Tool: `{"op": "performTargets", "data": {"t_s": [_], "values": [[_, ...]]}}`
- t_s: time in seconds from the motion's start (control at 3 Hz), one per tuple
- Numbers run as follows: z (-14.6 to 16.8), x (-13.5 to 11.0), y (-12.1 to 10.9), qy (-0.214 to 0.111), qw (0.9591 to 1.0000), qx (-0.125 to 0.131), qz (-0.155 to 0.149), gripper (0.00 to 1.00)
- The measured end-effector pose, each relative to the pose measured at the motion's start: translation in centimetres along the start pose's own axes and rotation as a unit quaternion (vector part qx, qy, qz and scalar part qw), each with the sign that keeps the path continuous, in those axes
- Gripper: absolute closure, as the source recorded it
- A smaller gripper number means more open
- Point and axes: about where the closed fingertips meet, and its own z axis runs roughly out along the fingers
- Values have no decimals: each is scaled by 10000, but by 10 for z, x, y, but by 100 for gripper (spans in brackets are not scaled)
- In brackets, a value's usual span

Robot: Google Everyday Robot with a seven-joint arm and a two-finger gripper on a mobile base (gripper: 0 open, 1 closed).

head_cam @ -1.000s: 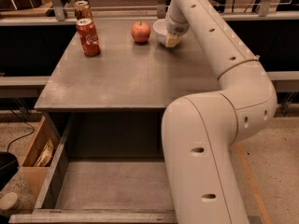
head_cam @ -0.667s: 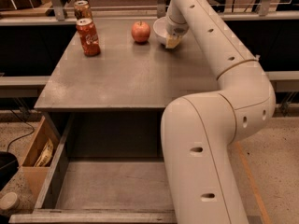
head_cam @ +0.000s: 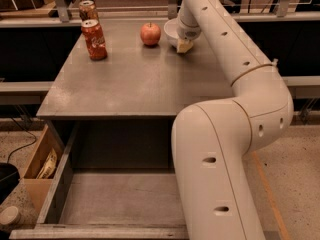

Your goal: Move white bowl near apple

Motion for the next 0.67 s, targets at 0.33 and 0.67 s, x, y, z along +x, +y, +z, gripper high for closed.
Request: {"op": "performTargets", "data": {"t_s": [0.33,0.67], "values": [[3,-1,0,-1,10000,-12,-4,2],[0,-1,-1,-1,10000,-12,-4,0]]}}
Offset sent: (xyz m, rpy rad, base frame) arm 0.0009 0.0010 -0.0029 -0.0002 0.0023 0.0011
